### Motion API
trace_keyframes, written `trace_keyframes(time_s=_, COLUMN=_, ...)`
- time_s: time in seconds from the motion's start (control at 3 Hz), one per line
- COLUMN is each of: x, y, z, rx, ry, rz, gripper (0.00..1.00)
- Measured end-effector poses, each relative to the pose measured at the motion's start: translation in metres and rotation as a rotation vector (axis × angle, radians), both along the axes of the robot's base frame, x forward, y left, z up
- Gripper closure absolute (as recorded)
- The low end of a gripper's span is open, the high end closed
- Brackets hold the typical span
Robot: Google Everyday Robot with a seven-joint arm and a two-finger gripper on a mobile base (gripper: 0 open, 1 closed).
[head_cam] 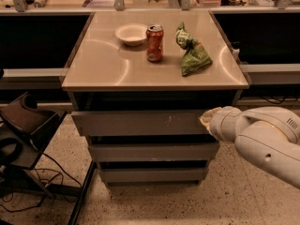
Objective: Open top drawer
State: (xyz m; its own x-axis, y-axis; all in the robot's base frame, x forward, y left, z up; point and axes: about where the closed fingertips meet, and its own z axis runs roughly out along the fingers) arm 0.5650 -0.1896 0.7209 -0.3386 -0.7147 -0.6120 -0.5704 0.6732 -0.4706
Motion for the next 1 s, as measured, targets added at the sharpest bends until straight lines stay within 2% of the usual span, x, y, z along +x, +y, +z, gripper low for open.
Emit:
trace_keyframes(time_s=0.33, x=0.0, y=0.0, z=0.0, rx=0.0, ry=0.0, rz=0.0, gripper=1.0)
trace_keyframes(time_s=0.67, x=0.0, y=0.0, z=0.0, rx=0.0, ry=0.0, rz=0.0, gripper=0.84)
trace_keyframes(time_s=1.0, x=0.0, y=0.0, z=0.0001, rx=0.0, ry=0.0, rz=0.0, gripper=0.6)
